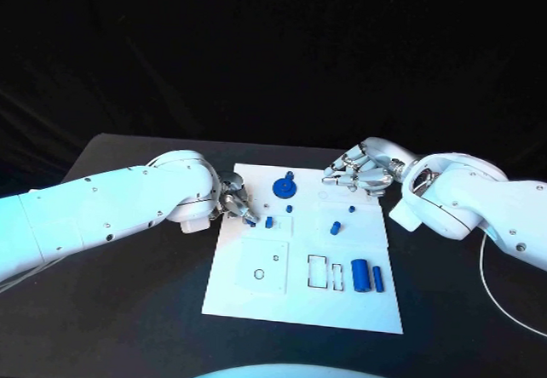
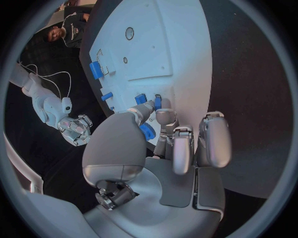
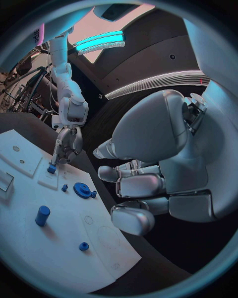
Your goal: Assemble the parts on the task board
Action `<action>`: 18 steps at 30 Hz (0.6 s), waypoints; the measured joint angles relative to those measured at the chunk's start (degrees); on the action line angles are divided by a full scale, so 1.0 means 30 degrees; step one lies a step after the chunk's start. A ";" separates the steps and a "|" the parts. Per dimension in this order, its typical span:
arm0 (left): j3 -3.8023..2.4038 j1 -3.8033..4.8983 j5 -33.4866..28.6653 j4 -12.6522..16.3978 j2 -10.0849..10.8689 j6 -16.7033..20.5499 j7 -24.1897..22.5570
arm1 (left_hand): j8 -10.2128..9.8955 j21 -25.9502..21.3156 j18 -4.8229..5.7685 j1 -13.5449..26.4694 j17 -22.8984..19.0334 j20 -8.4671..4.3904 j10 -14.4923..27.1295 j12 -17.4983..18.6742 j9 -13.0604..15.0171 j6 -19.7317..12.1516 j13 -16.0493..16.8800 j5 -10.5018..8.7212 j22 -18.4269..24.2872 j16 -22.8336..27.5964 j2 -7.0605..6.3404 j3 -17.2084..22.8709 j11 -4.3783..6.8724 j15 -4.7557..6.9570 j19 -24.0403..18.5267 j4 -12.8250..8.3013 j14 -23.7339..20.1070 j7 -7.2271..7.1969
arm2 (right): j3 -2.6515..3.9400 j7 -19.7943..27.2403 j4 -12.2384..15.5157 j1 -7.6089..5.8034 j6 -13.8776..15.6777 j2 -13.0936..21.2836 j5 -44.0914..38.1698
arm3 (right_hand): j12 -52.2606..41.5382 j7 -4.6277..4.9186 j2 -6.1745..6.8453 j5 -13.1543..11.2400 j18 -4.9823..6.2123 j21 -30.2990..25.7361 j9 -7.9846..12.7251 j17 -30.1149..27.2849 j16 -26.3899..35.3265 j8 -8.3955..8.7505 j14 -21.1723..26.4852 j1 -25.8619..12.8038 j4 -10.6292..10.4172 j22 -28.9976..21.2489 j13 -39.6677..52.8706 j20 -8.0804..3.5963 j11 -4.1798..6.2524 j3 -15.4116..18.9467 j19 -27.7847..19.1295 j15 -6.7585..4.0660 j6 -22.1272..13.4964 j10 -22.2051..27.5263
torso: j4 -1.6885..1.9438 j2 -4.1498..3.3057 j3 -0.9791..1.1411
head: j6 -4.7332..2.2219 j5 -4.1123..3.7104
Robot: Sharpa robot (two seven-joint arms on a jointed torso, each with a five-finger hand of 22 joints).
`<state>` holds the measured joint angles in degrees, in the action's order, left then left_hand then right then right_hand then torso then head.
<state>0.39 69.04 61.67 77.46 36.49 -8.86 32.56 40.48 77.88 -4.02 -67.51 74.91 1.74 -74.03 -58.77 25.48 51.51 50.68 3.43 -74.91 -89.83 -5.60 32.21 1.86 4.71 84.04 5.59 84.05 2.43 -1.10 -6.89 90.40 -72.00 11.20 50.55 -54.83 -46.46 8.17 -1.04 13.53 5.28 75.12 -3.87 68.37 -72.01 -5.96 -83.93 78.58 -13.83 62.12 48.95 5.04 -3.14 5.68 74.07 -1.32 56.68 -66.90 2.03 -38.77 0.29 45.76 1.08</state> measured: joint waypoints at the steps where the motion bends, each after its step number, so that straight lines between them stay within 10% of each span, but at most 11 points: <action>1: -0.0004 0.0003 0.0025 0.0000 -0.0004 -0.0045 0.0018 | 0.0000 0.0000 0.0000 -0.0001 0.0000 0.0000 0.0000 0.0000 0.0000 0.0001 0.0000 -0.0002 0.0000 0.0000 0.0000 0.0002 0.0000 0.0029 0.0000 -0.0002 -0.0029 0.0000 | 0.0000 0.0000 0.0001 0.0000 0.0000 0.0001 0.0001 | 0.0000 0.0000 0.0000 0.0000 0.0000 0.0000 0.0000 0.0000 0.0000 0.0000 0.0000 0.0000 0.0000 0.0000 0.0000 0.0000 0.0000 0.0000 0.0000 0.0000 0.0000 0.0000 | 0.0004 0.0002 0.0000 | 0.0007 0.0002; 18: -0.0027 0.0026 0.0445 0.0068 -0.0089 -0.0552 0.0099 | 0.0079 0.0000 0.0000 -0.0006 0.0009 0.0001 -0.0067 0.0000 0.0037 0.0072 0.0000 -0.0070 0.0001 0.0000 0.0005 -0.0073 0.0067 0.0028 -0.0001 -0.0097 -0.0029 -0.0066 | -0.0001 0.0005 0.0024 0.0001 0.0002 0.0007 0.0006 | 0.0000 0.0000 0.0000 -0.0001 -0.0001 0.0000 0.0001 0.0002 0.0000 0.0000 0.0000 0.0000 0.0000 0.0001 0.0002 -0.0001 -0.0001 0.0000 0.0000 0.0000 0.0000 0.0000 | 0.0015 0.0002 -0.0005 | 0.0137 0.0053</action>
<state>0.31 69.12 63.00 77.67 36.22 -10.51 32.86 40.72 77.88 -4.02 -67.53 74.93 1.75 -74.23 -58.77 25.59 51.72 50.68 3.22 -74.91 -89.83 -5.58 31.99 2.06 4.80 84.04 5.30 83.97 2.24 -1.10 -6.87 90.48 -71.99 11.20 50.57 -54.81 -46.46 8.17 -1.04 13.52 5.27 75.12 -3.87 68.38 -72.01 -5.96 -83.93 78.58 -13.83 62.12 48.95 5.04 -3.14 5.68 74.07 -1.32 56.68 -66.90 2.08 -38.76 0.27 46.17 1.24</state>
